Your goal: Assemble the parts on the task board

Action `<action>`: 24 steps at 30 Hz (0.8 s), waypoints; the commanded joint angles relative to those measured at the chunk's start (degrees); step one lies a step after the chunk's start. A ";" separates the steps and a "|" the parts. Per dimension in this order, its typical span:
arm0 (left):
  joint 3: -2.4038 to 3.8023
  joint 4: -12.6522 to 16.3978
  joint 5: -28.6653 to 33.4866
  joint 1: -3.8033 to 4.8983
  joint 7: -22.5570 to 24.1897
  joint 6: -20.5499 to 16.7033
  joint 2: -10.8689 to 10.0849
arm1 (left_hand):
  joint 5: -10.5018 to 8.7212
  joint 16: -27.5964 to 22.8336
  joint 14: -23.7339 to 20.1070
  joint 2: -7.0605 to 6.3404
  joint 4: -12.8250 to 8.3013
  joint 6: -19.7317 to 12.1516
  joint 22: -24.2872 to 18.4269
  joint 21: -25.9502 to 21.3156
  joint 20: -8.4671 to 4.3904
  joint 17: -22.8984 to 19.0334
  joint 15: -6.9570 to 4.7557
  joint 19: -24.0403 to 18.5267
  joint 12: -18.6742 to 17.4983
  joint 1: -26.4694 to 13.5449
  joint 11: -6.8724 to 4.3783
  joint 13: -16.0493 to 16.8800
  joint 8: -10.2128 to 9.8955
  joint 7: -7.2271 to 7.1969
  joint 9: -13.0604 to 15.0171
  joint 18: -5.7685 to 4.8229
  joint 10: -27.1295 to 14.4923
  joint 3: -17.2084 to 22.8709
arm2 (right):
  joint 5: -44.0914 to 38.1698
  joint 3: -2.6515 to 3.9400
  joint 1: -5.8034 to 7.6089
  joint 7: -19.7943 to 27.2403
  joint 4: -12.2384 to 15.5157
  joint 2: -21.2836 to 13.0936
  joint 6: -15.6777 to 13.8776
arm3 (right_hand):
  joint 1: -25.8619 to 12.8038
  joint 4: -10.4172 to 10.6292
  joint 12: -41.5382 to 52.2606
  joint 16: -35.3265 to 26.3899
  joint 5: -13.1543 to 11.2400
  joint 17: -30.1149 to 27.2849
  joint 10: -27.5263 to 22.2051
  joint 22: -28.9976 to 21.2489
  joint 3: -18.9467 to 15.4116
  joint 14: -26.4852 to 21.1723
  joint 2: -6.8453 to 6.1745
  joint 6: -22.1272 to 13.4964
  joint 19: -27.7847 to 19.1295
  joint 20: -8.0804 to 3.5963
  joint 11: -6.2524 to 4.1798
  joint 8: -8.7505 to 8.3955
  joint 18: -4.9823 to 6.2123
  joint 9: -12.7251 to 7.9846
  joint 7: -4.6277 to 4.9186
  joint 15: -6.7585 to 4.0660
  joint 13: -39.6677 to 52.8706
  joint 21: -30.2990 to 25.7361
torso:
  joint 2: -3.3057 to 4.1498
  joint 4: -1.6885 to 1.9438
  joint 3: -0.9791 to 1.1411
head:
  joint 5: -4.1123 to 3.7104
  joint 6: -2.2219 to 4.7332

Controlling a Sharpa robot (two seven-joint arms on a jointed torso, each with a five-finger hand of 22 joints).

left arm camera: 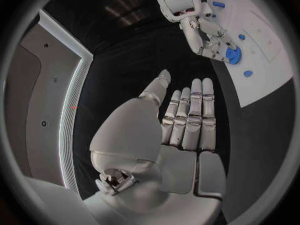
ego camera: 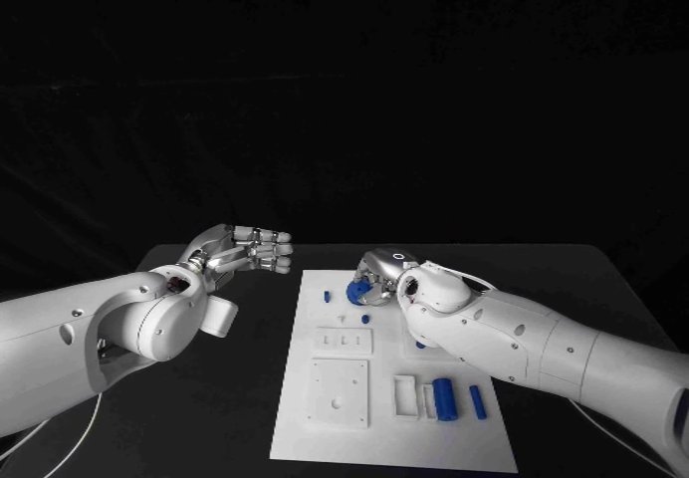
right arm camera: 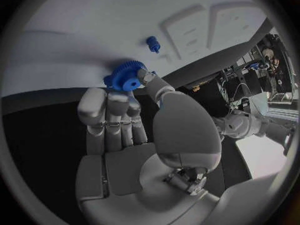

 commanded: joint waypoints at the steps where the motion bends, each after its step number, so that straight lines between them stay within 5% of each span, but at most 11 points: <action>1: 0.04 0.10 -0.11 0.07 0.28 0.64 0.15 | -0.03 -0.18 -0.33 -0.58 0.07 -0.44 -0.06 0.20 0.03 -0.03 -0.11 -0.30 0.19 0.06 0.10 0.08 -0.24 0.01 0.04 -0.17 -0.37 0.16 | -0.77 -0.23 -0.13 0.01 -0.45 0.39 0.95 | 0.50 0.31 -0.48 -0.32 -0.28 -0.13 -0.06 6.45 -0.54 0.12 0.05 0.00 2.69 -0.23 -0.04 0.20 -0.38 0.07 0.62 -0.31 -0.24 -0.37 | -0.04 0.03 -0.03 | 0.02 0.03; 7: 0.04 0.06 -0.11 0.07 0.24 0.65 0.19 | -0.03 -0.18 -0.33 -0.58 0.07 -0.44 -0.06 0.20 0.03 -0.03 -0.11 -0.30 0.19 0.06 0.10 0.08 -0.24 0.01 0.04 -0.17 -0.37 0.16 | -0.50 -0.68 -0.14 0.04 -1.76 1.10 1.14 | 0.09 1.34 -1.52 -0.57 -3.23 -0.28 -0.62 6.38 -1.81 0.12 -0.12 -2.51 2.68 0.03 0.33 0.21 -0.28 -0.03 1.20 -0.03 -1.16 -0.76 | 0.00 -0.07 -0.02 | 0.06 0.12; 10: 0.04 0.05 -0.11 0.07 0.21 0.68 0.23 | -0.04 -0.18 -0.40 -0.65 0.16 -0.52 -0.36 0.13 0.06 -0.03 -0.08 -0.26 0.19 0.07 0.12 0.08 -0.24 0.03 0.04 -0.17 -0.43 0.11 | -0.25 -0.85 -0.14 -0.13 -2.27 1.33 1.38 | -0.59 3.17 -2.05 -0.74 -7.24 -0.36 -0.92 6.33 -3.70 0.12 -0.36 -4.21 2.73 0.22 0.61 0.16 -0.15 -0.11 1.47 0.17 -1.81 -1.14 | 0.01 -0.03 -0.02 | 0.07 0.06; 12: 0.04 0.03 -0.11 0.07 0.19 0.68 0.24 | -0.04 -0.18 -0.40 -0.65 0.16 -0.52 -0.36 0.13 0.06 -0.03 -0.08 -0.26 0.19 0.07 0.12 0.08 -0.24 0.03 0.04 -0.17 -0.43 0.11 | 0.01 -0.91 -0.14 -0.33 -2.45 1.38 1.42 | -1.47 5.47 -2.24 -0.81 -10.89 -0.41 -1.05 6.28 -5.66 0.13 -0.43 -5.07 2.80 0.37 0.77 0.20 -0.04 -0.09 1.56 0.32 -2.11 -1.37 | 0.00 -0.03 -0.01 | 0.06 0.07; 18: 0.04 0.01 -0.11 0.07 0.13 0.70 0.19 | -0.04 -0.18 -0.40 -0.65 0.16 -0.52 -0.36 0.13 0.06 -0.03 -0.08 -0.26 0.19 0.07 0.12 0.08 -0.24 0.03 0.04 -0.17 -0.43 0.11 | 0.59 -1.00 -0.13 -1.05 -2.67 1.11 1.32 | -5.36 13.74 -2.56 -0.34 -11.88 0.33 -1.31 6.37 -12.31 0.16 -2.20 -6.44 3.05 0.22 0.88 0.25 -0.08 -0.05 1.52 0.26 -2.54 -1.27 | -0.03 -0.11 -0.01 | 0.14 -0.07; 21: 0.04 0.01 -0.11 0.07 0.12 0.71 0.14 | -0.04 -0.18 -0.40 -0.65 0.16 -0.52 -0.36 0.13 0.06 -0.03 -0.08 -0.26 0.19 0.07 0.12 0.08 -0.24 0.03 0.04 -0.17 -0.43 0.11 | 0.81 -1.02 -0.13 -1.24 -2.44 0.73 0.87 | -2.95 20.83 -2.55 -0.07 -11.88 1.30 -1.20 6.46 -15.40 0.20 -3.21 -6.57 3.20 0.11 0.88 0.24 -0.22 -0.05 1.52 0.23 -2.49 -1.14 | -0.04 -0.09 0.07 | 0.22 -0.10; 24: 0.04 0.00 -0.11 0.07 0.11 0.68 0.10 | -0.04 -0.18 -0.40 -0.65 0.16 -0.52 -0.36 0.13 0.06 -0.03 -0.08 -0.26 0.19 0.07 0.12 0.08 -0.24 0.03 0.04 -0.17 -0.43 0.11 | 0.91 -1.03 -0.13 -1.38 -2.01 0.31 0.54 | -2.83 21.23 -2.46 -0.02 -11.87 1.57 -1.15 6.50 -16.11 0.29 -3.08 -6.42 3.25 0.11 0.83 0.18 -0.22 -0.07 1.45 0.18 -2.40 -1.05 | -0.05 -0.13 0.11 | 0.25 -0.15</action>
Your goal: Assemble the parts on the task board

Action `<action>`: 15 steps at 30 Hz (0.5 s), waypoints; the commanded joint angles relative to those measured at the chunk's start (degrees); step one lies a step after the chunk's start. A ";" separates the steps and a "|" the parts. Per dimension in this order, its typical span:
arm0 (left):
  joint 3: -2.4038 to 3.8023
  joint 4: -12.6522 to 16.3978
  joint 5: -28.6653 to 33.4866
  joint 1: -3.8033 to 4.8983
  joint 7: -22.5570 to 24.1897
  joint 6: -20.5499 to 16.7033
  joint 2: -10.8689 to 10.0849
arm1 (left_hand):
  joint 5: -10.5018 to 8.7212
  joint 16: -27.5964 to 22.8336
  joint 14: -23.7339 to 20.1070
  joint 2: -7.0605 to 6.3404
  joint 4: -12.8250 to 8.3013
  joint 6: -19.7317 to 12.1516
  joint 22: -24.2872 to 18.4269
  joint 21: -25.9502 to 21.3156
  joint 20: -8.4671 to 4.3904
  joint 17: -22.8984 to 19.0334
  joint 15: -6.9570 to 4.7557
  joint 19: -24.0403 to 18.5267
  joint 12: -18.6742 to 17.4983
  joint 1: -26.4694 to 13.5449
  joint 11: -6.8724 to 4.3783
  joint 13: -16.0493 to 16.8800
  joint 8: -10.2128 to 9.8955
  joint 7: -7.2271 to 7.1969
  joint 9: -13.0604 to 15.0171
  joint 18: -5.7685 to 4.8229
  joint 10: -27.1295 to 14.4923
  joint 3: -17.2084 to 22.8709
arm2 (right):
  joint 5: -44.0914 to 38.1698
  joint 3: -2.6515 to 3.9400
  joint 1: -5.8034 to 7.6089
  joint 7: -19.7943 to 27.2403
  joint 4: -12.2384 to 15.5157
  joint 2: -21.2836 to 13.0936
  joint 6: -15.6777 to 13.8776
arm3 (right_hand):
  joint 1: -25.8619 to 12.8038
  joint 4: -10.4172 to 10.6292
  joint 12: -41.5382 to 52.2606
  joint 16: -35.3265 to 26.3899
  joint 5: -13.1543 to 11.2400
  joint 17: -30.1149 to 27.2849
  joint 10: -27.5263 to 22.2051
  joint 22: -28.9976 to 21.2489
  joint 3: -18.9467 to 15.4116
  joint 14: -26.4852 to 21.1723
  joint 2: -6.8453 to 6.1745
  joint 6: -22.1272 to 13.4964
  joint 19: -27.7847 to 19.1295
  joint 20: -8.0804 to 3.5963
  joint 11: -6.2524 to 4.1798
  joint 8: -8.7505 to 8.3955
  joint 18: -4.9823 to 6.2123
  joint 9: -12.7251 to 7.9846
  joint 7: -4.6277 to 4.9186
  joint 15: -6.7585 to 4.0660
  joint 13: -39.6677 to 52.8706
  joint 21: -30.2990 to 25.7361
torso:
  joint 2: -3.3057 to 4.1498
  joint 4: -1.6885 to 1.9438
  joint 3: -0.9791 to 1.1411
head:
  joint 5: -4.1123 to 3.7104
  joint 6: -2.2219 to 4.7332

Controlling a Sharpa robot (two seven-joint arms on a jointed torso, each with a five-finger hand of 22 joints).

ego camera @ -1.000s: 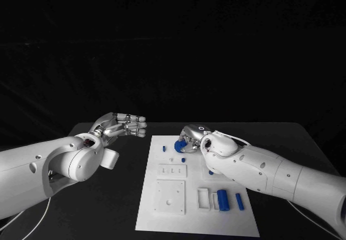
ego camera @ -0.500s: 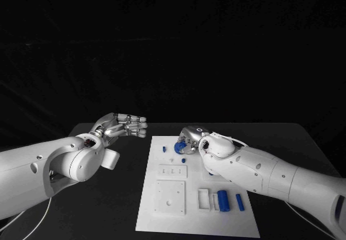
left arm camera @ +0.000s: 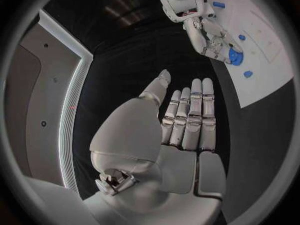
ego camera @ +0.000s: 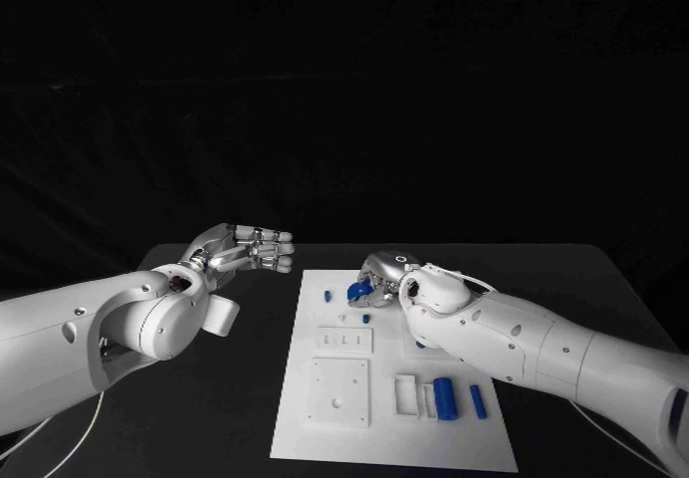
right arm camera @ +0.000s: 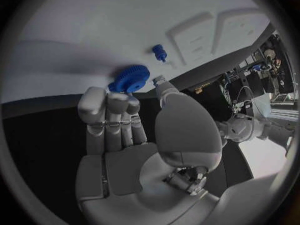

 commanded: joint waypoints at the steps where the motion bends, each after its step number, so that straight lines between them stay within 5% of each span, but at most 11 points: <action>1: 0.04 0.08 -0.11 0.07 0.23 0.67 0.03 | -0.04 -0.18 -0.41 -0.65 0.16 -0.52 -0.06 0.13 0.06 -0.03 -0.08 -0.26 0.19 0.07 0.12 0.09 -0.24 0.03 0.04 -0.17 -0.43 0.12 | 0.35 -0.05 -0.10 -0.93 0.43 -0.42 0.36 | 0.42 0.42 -0.22 0.20 -0.12 0.10 -0.31 6.51 -0.23 0.34 -0.11 -0.17 3.25 0.10 0.02 -0.28 -0.18 -0.05 -0.05 0.13 0.08 0.38 | -0.02 -0.03 0.08 | 0.04 -0.06; 9: 0.04 0.05 -0.11 0.07 0.21 0.58 -0.12 | -0.03 -0.19 -0.46 -0.68 0.21 -0.54 -0.17 0.10 0.08 -0.03 -0.06 -0.25 0.19 0.09 0.14 0.09 -0.24 0.04 0.04 -0.18 -0.48 0.10 | 0.43 -0.04 -0.14 -1.27 1.96 -1.99 -2.00 | 0.62 0.52 0.03 0.28 -0.11 0.40 -0.10 6.54 -0.06 0.40 -0.32 0.18 3.31 0.10 -0.02 -0.19 -0.20 -0.01 -0.11 0.15 0.28 0.52 | 0.03 -0.13 0.17 | 0.05 -0.09; 15: 0.04 0.04 -0.11 0.07 0.21 0.53 -0.20 | -0.02 -0.19 -0.50 -0.69 0.23 -0.55 -0.21 0.08 0.10 -0.03 -0.04 -0.28 0.19 0.11 0.16 0.09 -0.24 0.04 0.04 -0.19 -0.51 0.10 | 0.76 0.05 -0.16 -1.48 3.90 -3.81 -4.68 | 1.08 -0.01 0.18 0.37 -0.09 0.63 0.03 6.57 1.14 0.42 -0.21 0.76 3.34 0.12 -0.08 -0.19 -0.18 -0.01 -0.22 0.13 0.37 0.67 | -0.03 -0.17 0.04 | -0.08 0.02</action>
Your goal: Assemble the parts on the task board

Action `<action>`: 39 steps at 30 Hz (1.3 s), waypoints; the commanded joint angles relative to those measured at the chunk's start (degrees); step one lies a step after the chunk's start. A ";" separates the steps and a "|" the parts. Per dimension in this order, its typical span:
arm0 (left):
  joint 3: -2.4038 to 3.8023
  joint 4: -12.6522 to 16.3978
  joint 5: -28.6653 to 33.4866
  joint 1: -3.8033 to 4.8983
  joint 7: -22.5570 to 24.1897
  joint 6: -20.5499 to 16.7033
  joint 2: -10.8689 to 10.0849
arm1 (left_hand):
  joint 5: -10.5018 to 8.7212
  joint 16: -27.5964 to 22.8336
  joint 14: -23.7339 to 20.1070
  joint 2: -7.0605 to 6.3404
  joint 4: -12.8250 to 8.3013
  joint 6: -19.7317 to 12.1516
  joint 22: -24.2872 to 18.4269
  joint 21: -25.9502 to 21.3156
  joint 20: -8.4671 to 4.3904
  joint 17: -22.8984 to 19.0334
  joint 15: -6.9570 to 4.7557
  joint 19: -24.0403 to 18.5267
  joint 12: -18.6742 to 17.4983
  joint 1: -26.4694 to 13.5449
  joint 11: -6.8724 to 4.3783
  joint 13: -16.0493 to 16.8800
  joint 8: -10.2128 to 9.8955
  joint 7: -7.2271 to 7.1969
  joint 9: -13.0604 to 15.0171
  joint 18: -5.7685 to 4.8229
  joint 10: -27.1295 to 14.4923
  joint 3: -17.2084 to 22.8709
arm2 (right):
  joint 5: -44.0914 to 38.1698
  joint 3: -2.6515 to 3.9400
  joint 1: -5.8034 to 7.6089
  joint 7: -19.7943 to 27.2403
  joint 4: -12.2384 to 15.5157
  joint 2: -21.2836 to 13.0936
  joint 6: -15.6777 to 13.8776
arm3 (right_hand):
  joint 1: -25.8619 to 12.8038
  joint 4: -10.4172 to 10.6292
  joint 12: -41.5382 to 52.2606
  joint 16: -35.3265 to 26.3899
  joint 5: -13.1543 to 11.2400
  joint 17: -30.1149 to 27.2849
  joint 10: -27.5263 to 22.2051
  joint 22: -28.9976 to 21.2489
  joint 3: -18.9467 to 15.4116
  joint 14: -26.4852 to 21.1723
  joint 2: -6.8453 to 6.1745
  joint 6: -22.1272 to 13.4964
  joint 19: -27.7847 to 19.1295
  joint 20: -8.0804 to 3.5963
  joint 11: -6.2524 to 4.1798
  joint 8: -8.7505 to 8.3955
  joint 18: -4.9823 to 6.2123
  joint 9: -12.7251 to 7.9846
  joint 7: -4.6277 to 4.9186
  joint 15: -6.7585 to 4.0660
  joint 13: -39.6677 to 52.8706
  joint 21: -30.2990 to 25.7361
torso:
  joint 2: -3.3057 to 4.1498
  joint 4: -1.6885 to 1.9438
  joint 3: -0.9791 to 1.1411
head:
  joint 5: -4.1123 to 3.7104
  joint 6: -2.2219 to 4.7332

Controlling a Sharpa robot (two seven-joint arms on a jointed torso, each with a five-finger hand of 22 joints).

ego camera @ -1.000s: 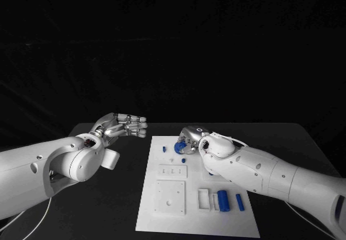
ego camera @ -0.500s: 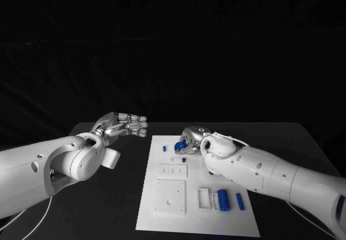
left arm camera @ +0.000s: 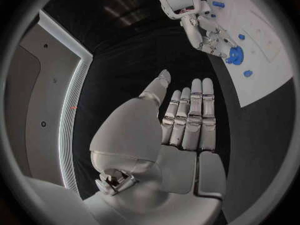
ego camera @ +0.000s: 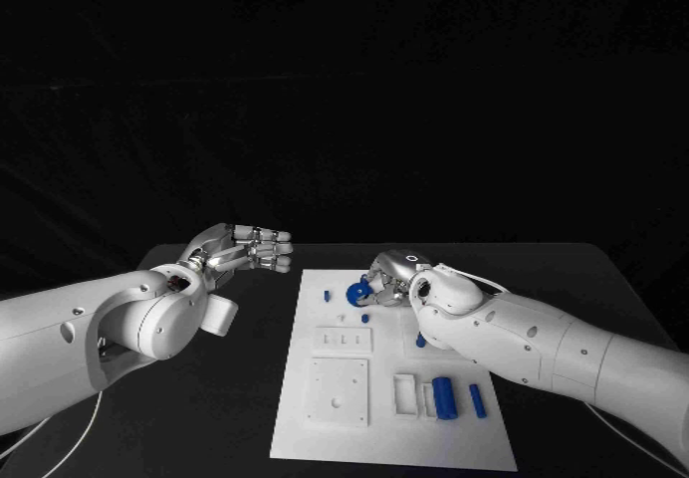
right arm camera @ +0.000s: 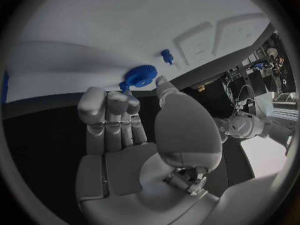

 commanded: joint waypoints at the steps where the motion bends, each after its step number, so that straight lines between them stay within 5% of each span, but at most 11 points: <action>1: 0.04 0.08 -0.10 0.07 0.28 0.52 -0.01 | -0.02 -0.19 -0.50 -0.69 0.23 -0.55 -0.05 0.08 0.10 -0.03 -0.04 -0.28 0.19 0.11 -0.05 0.09 -0.24 0.04 0.04 -0.19 -0.30 0.10 | 0.38 0.12 -0.02 -0.50 1.40 -1.06 -3.75 | 0.68 -0.18 0.24 0.36 -0.09 0.14 0.07 6.57 0.89 0.41 0.11 0.45 3.34 0.11 -0.08 -0.21 -0.18 -0.03 0.10 0.13 0.13 0.26 | -0.02 -0.05 -0.07 | -0.09 0.11; 6: 0.04 0.01 -0.10 0.07 0.32 0.49 -0.13 | -0.01 -0.18 -0.54 -0.72 0.23 -0.52 -0.11 0.06 0.11 -0.03 -0.03 -0.30 0.19 0.15 -0.05 0.09 -0.23 0.03 0.05 -0.19 -0.34 0.11 | 2.04 1.21 -0.02 0.42 4.53 -3.96 -6.72 | 1.21 -1.36 0.36 0.34 -0.03 0.17 0.12 6.54 2.20 0.42 0.09 0.67 3.31 0.22 -0.07 -0.19 -0.11 -0.02 0.08 0.18 0.15 0.19 | -0.05 0.00 0.01 | -0.41 0.25; 13: 0.04 -0.08 -0.10 0.07 0.44 0.62 -0.46 | 0.01 -0.17 -0.49 -0.75 0.15 -0.49 -0.13 0.10 0.08 -0.02 -0.08 -0.28 0.20 0.25 -0.13 0.10 -0.23 0.02 0.05 -0.18 -0.02 0.16 | 8.08 4.32 -0.02 6.64 7.69 -10.05 -6.52 | 5.43 -5.91 0.44 0.00 0.23 -0.15 0.11 6.69 4.02 0.35 0.79 0.72 3.10 0.41 0.06 -0.21 -0.21 -0.03 0.35 0.31 0.13 0.60 | -0.08 -0.45 0.08 | -0.52 0.53; 15: 0.03 -0.13 -0.11 0.07 0.46 0.78 -0.56 | 0.04 -0.17 -0.40 -0.70 0.03 -0.45 -0.11 0.16 0.02 -0.02 -0.15 -0.31 0.18 0.33 -0.27 0.08 -0.23 -0.02 0.05 -0.22 0.52 0.25 | 11.12 5.26 -0.02 9.90 7.97 -12.09 -5.22 | 5.86 -9.23 0.50 -0.20 1.04 -0.42 -0.03 6.74 3.75 0.37 1.61 0.84 2.87 0.53 0.07 -0.22 -0.19 -0.04 0.36 0.36 0.01 0.90 | -0.08 -0.63 0.20 | -0.70 0.59; 18: 0.00 -0.22 -0.18 0.07 0.49 1.13 -0.71 | 0.27 -0.15 -0.20 -0.60 -0.26 -0.46 0.00 0.38 -0.14 -0.01 -0.30 -0.39 0.17 0.33 -0.54 0.07 -0.24 -0.06 0.05 -0.31 1.59 0.51 | 16.13 6.25 -0.03 14.95 7.64 -15.15 -2.95 | 8.13 -11.93 0.13 -0.58 5.98 -0.72 -0.44 6.70 4.46 0.23 2.22 1.52 2.57 0.55 0.10 -0.24 -0.21 -0.06 0.48 0.37 -0.30 0.72 | -0.09 -0.96 0.46 | -0.70 0.71; 20: -0.02 -0.28 -0.37 0.07 0.50 1.34 -0.77 | 0.39 -0.16 -0.12 -0.54 -0.46 -0.45 0.09 0.53 -0.22 -0.02 -0.37 -0.51 0.17 0.28 -0.66 0.06 -0.24 -0.07 0.05 -0.39 2.04 0.71 | 18.27 6.54 -0.03 17.00 6.99 -16.38 -1.55 | 8.67 -13.42 -0.04 -0.74 10.73 -0.82 -0.61 6.70 4.56 0.19 2.19 1.94 2.43 0.51 0.09 -0.26 -0.26 -0.08 0.49 0.33 -0.44 0.70 | -0.12 -1.24 0.71 | -0.78 0.78; 25: -0.07 -0.43 -0.84 0.06 0.52 1.69 -0.86 | 0.44 -0.16 -0.07 -0.50 -0.75 -0.44 0.22 0.74 -0.31 -0.04 -0.43 -0.67 0.17 0.20 -0.79 0.06 -0.24 -0.10 0.05 -0.46 2.56 1.00 | 21.32 6.87 -0.25 20.13 4.79 -18.41 1.42 | 8.54 -15.98 -0.18 -0.78 16.81 -0.72 -0.78 6.73 4.89 0.21 2.41 1.90 2.26 0.33 -0.26 -0.28 -0.38 -0.10 0.21 0.09 -0.57 0.92 | -0.10 -1.49 1.14 | -1.12 0.78; 31: -0.11 -0.67 -1.01 0.06 0.60 1.88 -0.94 | 0.45 -0.17 -0.10 -0.57 -1.53 -0.41 0.69 1.50 -0.34 -0.06 -0.42 -1.21 0.17 -0.29 -0.73 0.06 -0.23 -0.09 0.05 -0.52 2.32 1.63 | 22.89 6.99 -0.93 21.68 2.16 -19.52 3.57 | 6.58 -19.96 -0.29 -0.89 18.06 -0.40 -0.86 6.71 5.04 0.26 3.24 1.56 2.07 0.18 -0.38 -0.26 -0.49 -0.09 0.14 0.01 -0.77 1.34 | -0.08 -1.73 1.78 | -1.15 0.74; 39: -0.13 -0.89 -1.12 0.05 0.69 2.07 -0.92 | 0.42 -0.17 -0.16 -0.68 -1.60 -0.46 0.75 1.63 -0.26 -0.06 -0.34 -1.31 0.17 -0.22 -0.54 0.06 -0.24 -0.04 0.05 -0.47 1.59 1.50 | 22.93 7.03 -2.34 22.09 -0.54 -19.06 5.02 | 6.44 -20.90 -0.41 -0.98 18.28 -0.29 -0.96 6.71 4.51 0.26 3.50 0.75 2.03 0.32 -0.20 -0.31 -0.42 -0.11 0.42 0.15 -0.91 1.39 | -0.11 -1.49 1.57 | -1.33 0.43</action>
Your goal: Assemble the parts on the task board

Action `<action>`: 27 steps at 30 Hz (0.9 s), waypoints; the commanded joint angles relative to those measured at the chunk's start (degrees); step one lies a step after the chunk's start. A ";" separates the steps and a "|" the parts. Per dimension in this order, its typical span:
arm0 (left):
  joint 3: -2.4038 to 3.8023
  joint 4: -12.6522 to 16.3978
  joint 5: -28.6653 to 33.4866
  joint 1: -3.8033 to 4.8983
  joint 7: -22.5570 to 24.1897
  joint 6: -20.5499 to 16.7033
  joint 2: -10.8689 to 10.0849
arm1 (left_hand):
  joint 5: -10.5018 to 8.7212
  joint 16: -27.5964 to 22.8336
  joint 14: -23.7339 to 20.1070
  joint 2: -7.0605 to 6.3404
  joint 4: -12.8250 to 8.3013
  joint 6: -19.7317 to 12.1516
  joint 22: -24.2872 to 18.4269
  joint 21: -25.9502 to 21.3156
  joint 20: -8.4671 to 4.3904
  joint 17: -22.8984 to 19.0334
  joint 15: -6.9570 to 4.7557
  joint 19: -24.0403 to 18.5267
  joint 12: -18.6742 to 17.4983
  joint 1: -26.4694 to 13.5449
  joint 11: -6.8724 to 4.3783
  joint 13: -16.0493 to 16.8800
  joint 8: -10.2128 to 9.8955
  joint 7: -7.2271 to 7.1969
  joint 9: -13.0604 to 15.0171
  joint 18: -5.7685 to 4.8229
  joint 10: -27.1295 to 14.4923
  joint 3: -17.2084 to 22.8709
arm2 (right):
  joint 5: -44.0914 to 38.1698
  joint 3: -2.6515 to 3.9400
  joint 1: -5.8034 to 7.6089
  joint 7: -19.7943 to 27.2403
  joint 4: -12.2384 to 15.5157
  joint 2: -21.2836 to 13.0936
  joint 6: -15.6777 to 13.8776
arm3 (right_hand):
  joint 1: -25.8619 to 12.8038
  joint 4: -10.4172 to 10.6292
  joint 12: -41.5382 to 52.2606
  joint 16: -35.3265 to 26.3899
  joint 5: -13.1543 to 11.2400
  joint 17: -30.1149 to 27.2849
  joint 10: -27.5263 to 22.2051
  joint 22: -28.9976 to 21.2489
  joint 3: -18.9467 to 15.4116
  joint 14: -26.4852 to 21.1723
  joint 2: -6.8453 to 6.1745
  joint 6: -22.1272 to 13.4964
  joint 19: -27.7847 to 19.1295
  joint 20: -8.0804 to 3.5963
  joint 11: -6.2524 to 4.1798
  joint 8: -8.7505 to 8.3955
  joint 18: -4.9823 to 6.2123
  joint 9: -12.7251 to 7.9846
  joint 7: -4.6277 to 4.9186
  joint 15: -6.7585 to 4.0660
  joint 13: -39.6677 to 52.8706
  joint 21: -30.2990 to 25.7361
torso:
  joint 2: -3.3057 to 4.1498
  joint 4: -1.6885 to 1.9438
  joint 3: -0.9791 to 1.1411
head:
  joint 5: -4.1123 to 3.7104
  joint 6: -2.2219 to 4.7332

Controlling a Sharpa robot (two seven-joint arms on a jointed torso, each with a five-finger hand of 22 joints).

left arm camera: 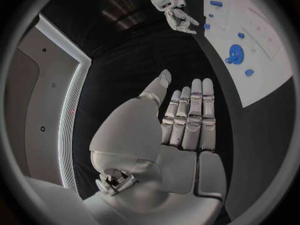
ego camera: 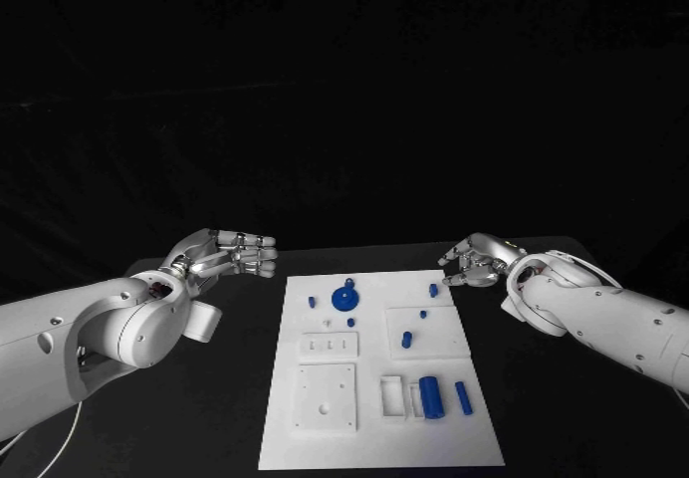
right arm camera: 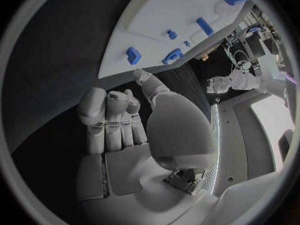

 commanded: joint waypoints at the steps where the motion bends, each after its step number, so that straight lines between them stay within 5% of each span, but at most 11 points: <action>1: 0.02 -0.01 -0.39 0.05 0.64 1.16 0.04 | 0.19 -0.18 -0.18 -0.20 -0.14 -0.46 0.06 0.32 0.07 -0.06 -0.32 -0.41 0.18 -0.16 0.20 0.04 -0.23 -0.04 0.05 -0.11 -0.50 0.02 | 1.11 0.02 -0.51 2.14 -0.73 0.32 2.96 | -0.54 -0.54 -0.36 -0.28 0.30 0.09 -0.36 6.71 -0.23 0.06 0.05 -0.52 1.82 0.11 0.06 -0.29 -0.40 -0.07 0.02 -0.05 -0.13 0.26 | 0.00 0.15 0.01 | -0.09 -0.22; 5: 0.01 -0.10 -0.43 0.04 0.64 1.19 0.01 | 0.19 -0.18 -0.19 -0.20 -0.14 -0.46 0.06 0.33 0.07 -0.06 -0.31 -0.41 0.18 -0.15 0.21 0.04 -0.23 -0.04 0.05 -0.10 -0.53 0.01 | 1.01 0.02 -1.17 2.22 -1.86 0.75 3.41 | -0.53 -0.70 -0.46 -0.37 0.48 0.05 -0.45 6.69 -0.36 0.03 0.02 -0.94 1.81 0.17 0.20 -0.31 -0.36 -0.08 0.23 0.05 -0.21 0.18 | -0.01 0.15 -0.13 | -0.20 -0.36; 8: 0.01 -0.14 -0.51 0.04 0.64 1.20 -0.03 | 0.16 -0.17 -0.22 -0.21 -0.07 -0.49 0.06 0.35 0.12 -0.06 -0.29 -0.47 0.18 -0.08 0.25 0.04 -0.23 -0.02 0.05 -0.08 -0.66 -0.14 | 1.13 0.02 -1.52 2.27 -2.41 1.00 3.65 | -0.52 -0.91 -0.50 -0.36 0.56 0.11 -0.51 6.68 -0.65 0.04 0.09 -1.35 1.82 0.27 0.31 -0.29 -0.30 -0.07 0.38 0.14 -0.28 0.14 | 0.00 0.26 -0.02 | -0.23 -0.39; 27: 0.00 -0.33 -0.66 0.02 0.59 1.27 0.07 | 0.15 -0.17 -0.25 -0.22 0.01 -0.51 0.03 0.36 0.15 -0.05 -0.26 -0.49 0.18 0.00 0.28 0.04 -0.23 -0.01 0.05 -0.05 -0.79 -0.29 | 1.63 0.01 -2.47 2.36 -4.68 3.30 3.96 | -0.78 -1.02 -0.40 -0.18 -0.20 0.44 -0.61 6.72 -1.63 0.06 0.59 -1.78 1.88 0.46 0.52 -0.28 -0.18 -0.06 0.61 0.31 -0.36 0.25 | -0.07 0.23 -0.22 | -0.09 -0.58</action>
